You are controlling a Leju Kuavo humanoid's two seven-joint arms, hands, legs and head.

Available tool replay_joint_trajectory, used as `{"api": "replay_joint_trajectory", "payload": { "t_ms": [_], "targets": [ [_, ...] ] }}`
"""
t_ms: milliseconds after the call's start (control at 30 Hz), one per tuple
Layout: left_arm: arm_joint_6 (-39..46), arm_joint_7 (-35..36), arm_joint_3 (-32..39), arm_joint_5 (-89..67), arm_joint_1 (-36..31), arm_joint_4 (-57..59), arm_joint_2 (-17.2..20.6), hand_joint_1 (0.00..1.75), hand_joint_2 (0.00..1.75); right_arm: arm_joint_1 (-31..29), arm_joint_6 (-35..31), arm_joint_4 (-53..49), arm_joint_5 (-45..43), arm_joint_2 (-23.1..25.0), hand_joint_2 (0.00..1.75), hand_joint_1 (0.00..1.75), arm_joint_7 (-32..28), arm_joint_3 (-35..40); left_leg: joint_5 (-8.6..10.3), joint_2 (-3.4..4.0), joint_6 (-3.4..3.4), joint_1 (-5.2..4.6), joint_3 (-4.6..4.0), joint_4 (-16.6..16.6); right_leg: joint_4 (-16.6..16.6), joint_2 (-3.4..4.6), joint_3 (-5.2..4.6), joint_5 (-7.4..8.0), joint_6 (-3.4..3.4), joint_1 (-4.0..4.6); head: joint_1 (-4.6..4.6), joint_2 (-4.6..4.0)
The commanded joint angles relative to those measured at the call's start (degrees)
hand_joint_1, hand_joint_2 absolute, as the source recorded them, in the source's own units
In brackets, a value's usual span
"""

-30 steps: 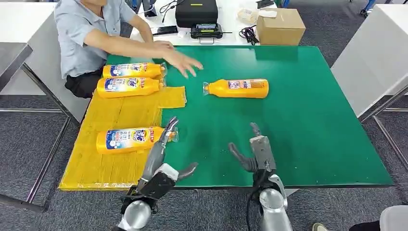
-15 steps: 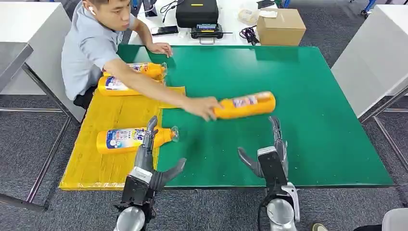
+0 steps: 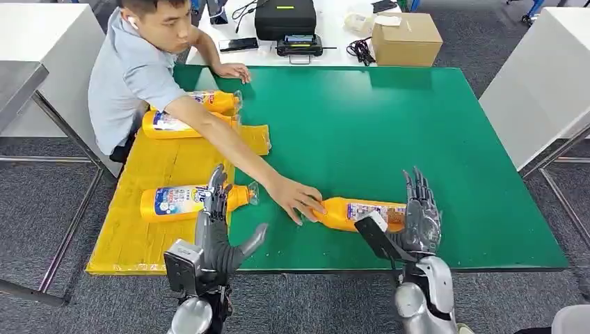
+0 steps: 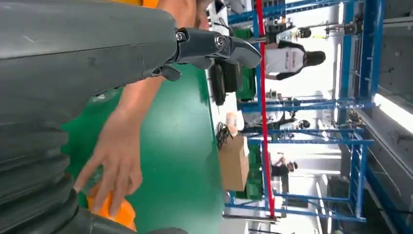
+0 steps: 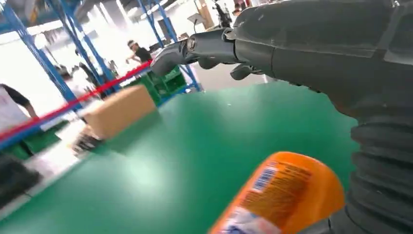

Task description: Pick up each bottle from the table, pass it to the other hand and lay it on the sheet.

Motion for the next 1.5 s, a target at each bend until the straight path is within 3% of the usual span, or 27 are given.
{"api": "replay_joint_trajectory", "payload": {
  "t_ms": [33, 133, 367, 600, 1033, 1500],
  "targets": [
    [2.2, 0.1, -2.1, -2.0, -0.8, 2.4, 1.0, 0.00, 1.75, -6.0, 4.1, 11.4, 4.2, -6.3, 1.75, 0.00, 4.7, 3.9, -0.10, 0.13, -0.12, 0.08, 0.32, -0.1, -0.1, 0.09, 0.29, -0.05, -0.15, 0.09, 0.00, 0.00],
    [-1.7, 6.8, -3.3, -2.6, -0.1, 2.1, 1.8, 0.00, 1.75, -8.4, 6.0, 15.1, 8.7, -8.4, 1.75, 0.00, 9.1, 4.1, -0.07, 0.17, -0.09, 0.05, 0.26, -0.1, -0.1, 0.13, 0.21, -0.02, -0.12, 0.06, -0.02, 0.00],
    [-1.3, 6.8, -6.3, -3.1, 0.6, 3.2, 3.6, 0.00, 1.75, -12.2, 11.9, 22.4, 6.2, -11.8, 1.75, 0.00, 9.4, 3.7, -0.03, 0.09, -0.04, 0.02, 0.19, -0.1, -0.1, 0.07, 0.19, 0.00, -0.08, 0.01, 0.00, 0.00],
    [-2.4, 9.2, -7.3, -3.6, 0.3, 3.4, 3.9, 0.00, 1.75, -13.7, 17.3, 24.8, 6.6, -14.6, 1.75, 0.00, 11.9, 9.2, -0.13, 0.16, -0.12, 0.01, 0.35, -0.1, -0.1, 0.13, 0.32, -0.07, -0.15, 0.04, -0.02, 0.00],
    [-2.3, 9.5, -8.9, -6.8, 0.7, 3.0, 4.1, 0.00, 1.75, -11.6, 17.8, 18.6, 6.2, -15.1, 1.75, 0.00, 11.7, 14.7, -0.04, 0.09, -0.05, 0.01, 0.25, -0.1, -0.1, 0.07, 0.24, -0.01, -0.08, 0.03, -0.02, 0.00],
    [-2.4, 9.6, -8.9, -7.1, 0.6, 3.4, 4.0, 0.00, 1.75, -14.2, 18.1, 18.0, 7.3, -14.5, 1.75, 0.00, 11.7, 18.3, -0.07, 0.17, -0.06, 0.02, 0.29, 0.0, 0.0, 0.13, 0.25, -0.02, -0.09, 0.03, -0.02, 0.00]
  ]
}}
